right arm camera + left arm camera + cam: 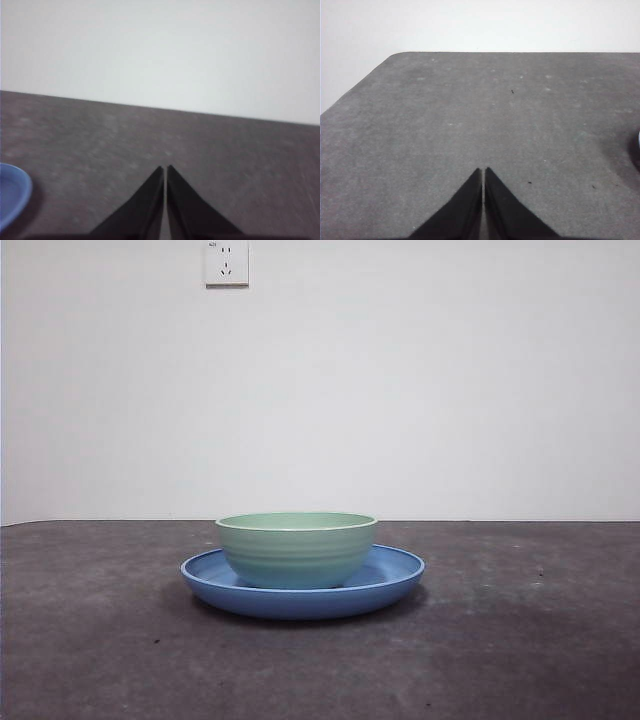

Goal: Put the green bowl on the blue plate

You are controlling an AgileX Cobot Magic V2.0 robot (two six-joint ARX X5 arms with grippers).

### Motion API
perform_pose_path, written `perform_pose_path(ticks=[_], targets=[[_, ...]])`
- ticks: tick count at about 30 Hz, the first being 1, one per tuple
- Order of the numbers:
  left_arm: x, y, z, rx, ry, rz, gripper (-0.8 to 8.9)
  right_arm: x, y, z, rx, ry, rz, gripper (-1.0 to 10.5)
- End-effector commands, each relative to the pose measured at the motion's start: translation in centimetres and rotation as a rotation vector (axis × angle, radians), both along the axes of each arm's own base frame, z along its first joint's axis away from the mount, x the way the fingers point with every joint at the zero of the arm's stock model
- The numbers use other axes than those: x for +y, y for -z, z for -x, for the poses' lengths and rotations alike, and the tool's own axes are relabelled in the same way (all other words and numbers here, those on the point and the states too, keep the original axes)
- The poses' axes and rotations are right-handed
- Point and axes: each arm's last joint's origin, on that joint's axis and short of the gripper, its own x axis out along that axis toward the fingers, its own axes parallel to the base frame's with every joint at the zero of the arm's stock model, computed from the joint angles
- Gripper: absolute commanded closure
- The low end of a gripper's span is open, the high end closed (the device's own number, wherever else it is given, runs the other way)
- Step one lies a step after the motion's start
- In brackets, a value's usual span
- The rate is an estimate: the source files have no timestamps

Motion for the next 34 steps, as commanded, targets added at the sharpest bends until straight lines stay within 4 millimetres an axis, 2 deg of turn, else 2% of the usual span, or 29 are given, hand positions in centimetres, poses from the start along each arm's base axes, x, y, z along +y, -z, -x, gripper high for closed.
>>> perform_pose_path(ticks=[1, 6, 12, 16, 34], targets=[[0.0, 0.7, -0.1, 0.024, -0.006, 0.0, 8.05, -0.1, 1.5, -0.1, -0.002, 0.033, 0.002, 9.4], [0.0, 0.7, -0.1, 0.025, -0.006, 0.0, 8.05, -0.2, 4.0, -0.5, 0.059, 0.04, -0.014, 9.4], [0.0, 0.7, -0.1, 0.024, -0.006, 0.0, 8.05, -0.4, 5.2, -0.4, 0.194, 0.066, -0.017, 9.4], [0.0, 0.7, -0.1, 0.025, -0.006, 0.0, 8.05, -0.4, 5.1, -0.4, 0.192, 0.068, -0.073, 9.4], [0.0, 0.7, -0.1, 0.025, -0.006, 0.0, 8.05, -0.4, 5.0, -0.4, 0.176, 0.064, -0.073, 9.4]])
